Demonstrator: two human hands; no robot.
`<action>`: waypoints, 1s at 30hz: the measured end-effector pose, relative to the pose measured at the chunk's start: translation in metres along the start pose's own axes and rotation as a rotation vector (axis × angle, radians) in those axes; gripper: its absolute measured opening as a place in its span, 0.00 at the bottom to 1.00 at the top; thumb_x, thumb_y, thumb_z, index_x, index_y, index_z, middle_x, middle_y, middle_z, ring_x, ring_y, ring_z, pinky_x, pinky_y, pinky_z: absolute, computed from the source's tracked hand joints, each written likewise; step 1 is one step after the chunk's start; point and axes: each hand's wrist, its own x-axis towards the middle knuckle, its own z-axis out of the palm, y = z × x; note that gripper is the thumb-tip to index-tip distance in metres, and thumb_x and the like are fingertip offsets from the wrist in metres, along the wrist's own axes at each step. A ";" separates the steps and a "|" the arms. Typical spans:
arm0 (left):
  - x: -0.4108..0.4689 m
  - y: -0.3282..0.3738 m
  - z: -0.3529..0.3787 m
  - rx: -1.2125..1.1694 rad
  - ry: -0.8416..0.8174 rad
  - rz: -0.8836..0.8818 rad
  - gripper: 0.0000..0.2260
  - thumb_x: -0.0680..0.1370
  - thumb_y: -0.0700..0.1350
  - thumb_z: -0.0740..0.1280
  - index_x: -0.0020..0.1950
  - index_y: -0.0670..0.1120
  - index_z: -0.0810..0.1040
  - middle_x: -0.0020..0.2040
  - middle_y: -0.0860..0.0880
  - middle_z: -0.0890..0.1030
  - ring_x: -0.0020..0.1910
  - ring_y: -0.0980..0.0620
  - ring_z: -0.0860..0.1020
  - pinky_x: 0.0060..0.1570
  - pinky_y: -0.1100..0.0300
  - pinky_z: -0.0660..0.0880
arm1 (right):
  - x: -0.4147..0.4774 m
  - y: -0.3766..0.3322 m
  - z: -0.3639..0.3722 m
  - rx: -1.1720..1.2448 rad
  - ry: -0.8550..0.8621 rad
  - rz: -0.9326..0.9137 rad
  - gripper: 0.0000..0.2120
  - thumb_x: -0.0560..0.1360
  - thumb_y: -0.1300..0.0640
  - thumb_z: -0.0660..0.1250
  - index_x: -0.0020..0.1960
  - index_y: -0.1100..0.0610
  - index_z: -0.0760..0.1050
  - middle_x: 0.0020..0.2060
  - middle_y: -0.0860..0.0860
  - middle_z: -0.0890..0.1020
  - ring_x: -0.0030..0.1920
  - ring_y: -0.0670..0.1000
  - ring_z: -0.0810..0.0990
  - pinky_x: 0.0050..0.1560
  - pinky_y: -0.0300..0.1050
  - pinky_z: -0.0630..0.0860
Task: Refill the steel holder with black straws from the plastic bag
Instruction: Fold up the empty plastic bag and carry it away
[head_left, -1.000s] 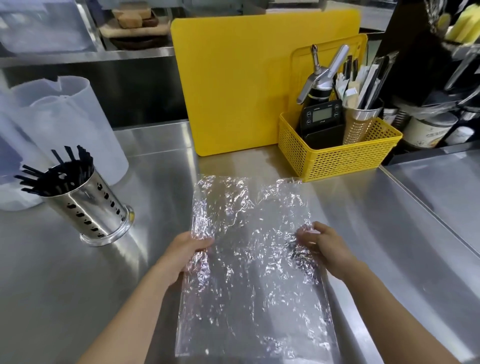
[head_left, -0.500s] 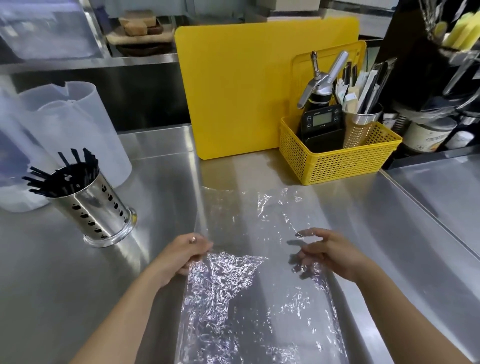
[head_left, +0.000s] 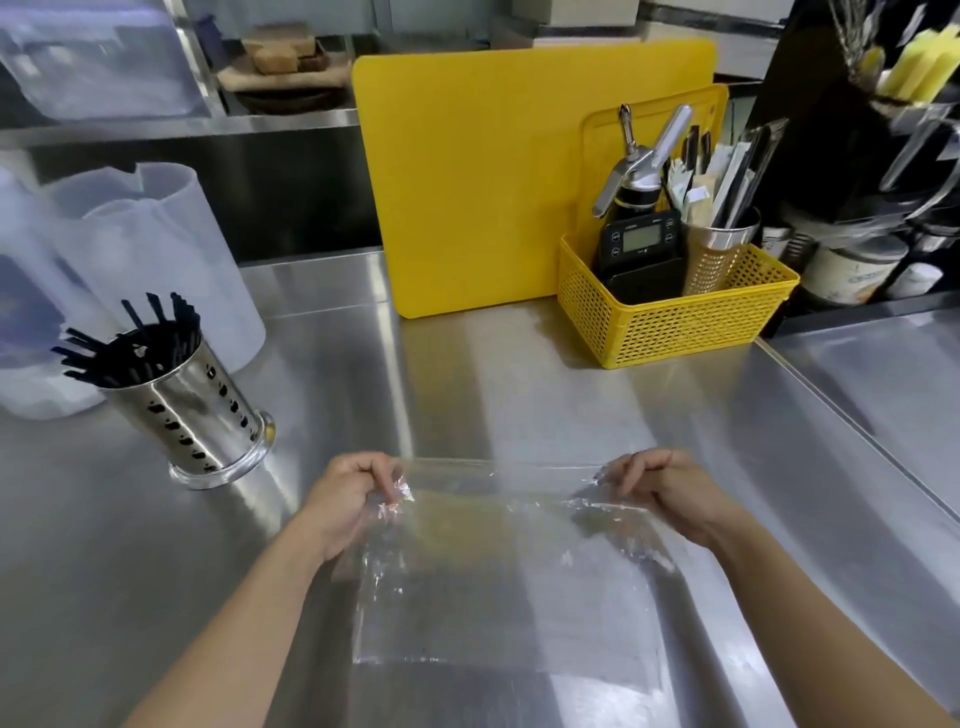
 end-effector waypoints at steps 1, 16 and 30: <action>0.000 0.000 0.000 -0.004 0.003 0.012 0.26 0.68 0.20 0.53 0.19 0.44 0.74 0.29 0.49 0.77 0.31 0.56 0.76 0.31 0.68 0.73 | 0.000 0.000 -0.001 -0.063 -0.002 0.001 0.22 0.64 0.83 0.55 0.22 0.64 0.77 0.34 0.55 0.84 0.36 0.50 0.82 0.35 0.37 0.78; -0.011 0.055 0.033 0.325 -0.168 0.469 0.33 0.70 0.20 0.53 0.26 0.55 0.81 0.43 0.59 0.83 0.47 0.64 0.78 0.49 0.73 0.71 | 0.002 -0.046 0.045 -0.410 -0.517 0.079 0.15 0.68 0.61 0.65 0.54 0.60 0.78 0.48 0.56 0.82 0.48 0.53 0.79 0.47 0.41 0.76; -0.007 0.036 0.014 0.080 0.262 0.361 0.10 0.75 0.42 0.65 0.54 0.54 0.74 0.55 0.47 0.77 0.49 0.55 0.76 0.49 0.68 0.71 | 0.000 -0.030 0.042 -0.367 -0.301 0.010 0.09 0.68 0.71 0.67 0.38 0.58 0.80 0.29 0.50 0.82 0.32 0.50 0.77 0.30 0.38 0.70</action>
